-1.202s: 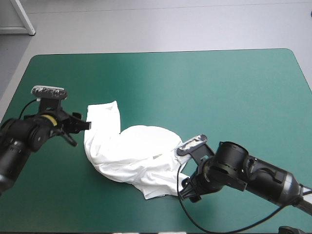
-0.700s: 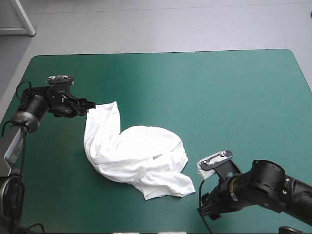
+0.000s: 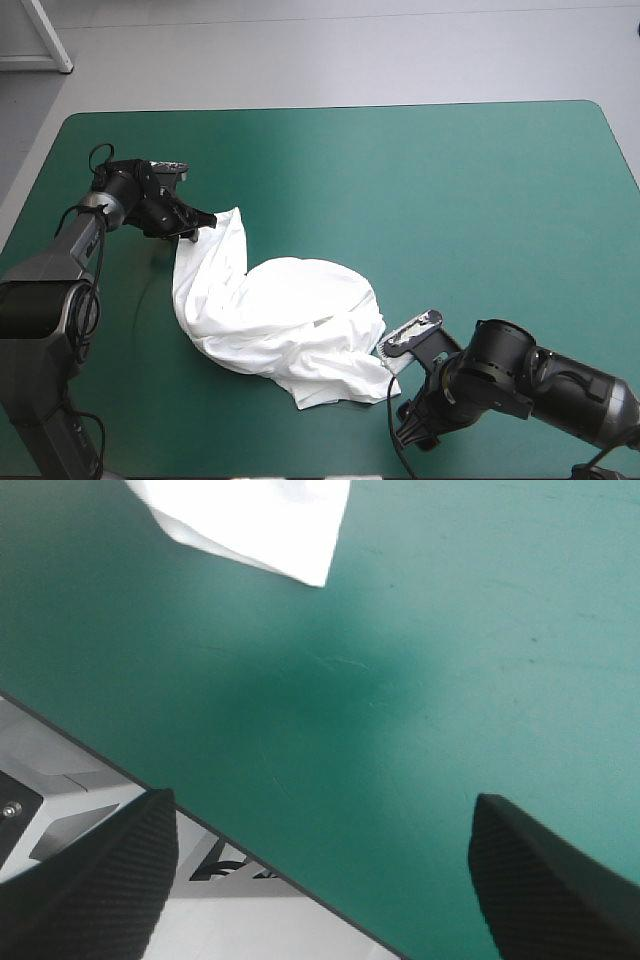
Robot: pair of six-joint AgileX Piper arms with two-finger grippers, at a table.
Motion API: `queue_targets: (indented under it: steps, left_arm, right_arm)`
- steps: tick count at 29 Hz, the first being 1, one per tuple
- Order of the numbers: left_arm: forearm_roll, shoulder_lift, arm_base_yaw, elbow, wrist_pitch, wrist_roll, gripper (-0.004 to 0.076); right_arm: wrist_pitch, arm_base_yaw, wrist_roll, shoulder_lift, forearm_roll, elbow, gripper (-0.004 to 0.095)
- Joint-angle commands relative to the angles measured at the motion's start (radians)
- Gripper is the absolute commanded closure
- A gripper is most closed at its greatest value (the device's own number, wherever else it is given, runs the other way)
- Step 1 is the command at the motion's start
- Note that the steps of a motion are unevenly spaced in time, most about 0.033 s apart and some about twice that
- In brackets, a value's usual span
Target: Fold the cloth
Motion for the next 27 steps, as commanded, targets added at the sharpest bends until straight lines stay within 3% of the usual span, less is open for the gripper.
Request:
queue_targets:
  steps: [1, 5, 22, 25, 27]
  left_arm:
    - [-0.024, 0.067, -0.012, -0.065, 0.102, -0.014, 0.0569]
    - [-0.045, 0.092, -0.012, -0.072, 0.086, 0.015, 0.0731]
    - [-0.035, 0.094, -0.012, -0.094, 0.083, 0.022, 0.0733]
    - [-0.035, 0.094, -0.012, -0.094, 0.081, 0.029, 0.0733]
    - [-0.035, 0.094, -0.012, -0.094, 0.083, 0.031, 0.0733]
  right_arm:
    - [-0.074, -0.008, -0.049, 0.022, 0.006, -0.021, 0.0171]
    - [-0.120, -0.008, -0.071, 0.052, 0.001, -0.021, 0.0171]
    - [-0.339, -0.008, -0.122, 0.366, -0.050, -0.021, 0.0172]
    - [-0.342, -0.008, -0.132, 0.403, -0.048, -0.021, 0.0233]
    - [-0.356, -0.008, -0.134, 0.419, -0.046, -0.021, 0.0346]
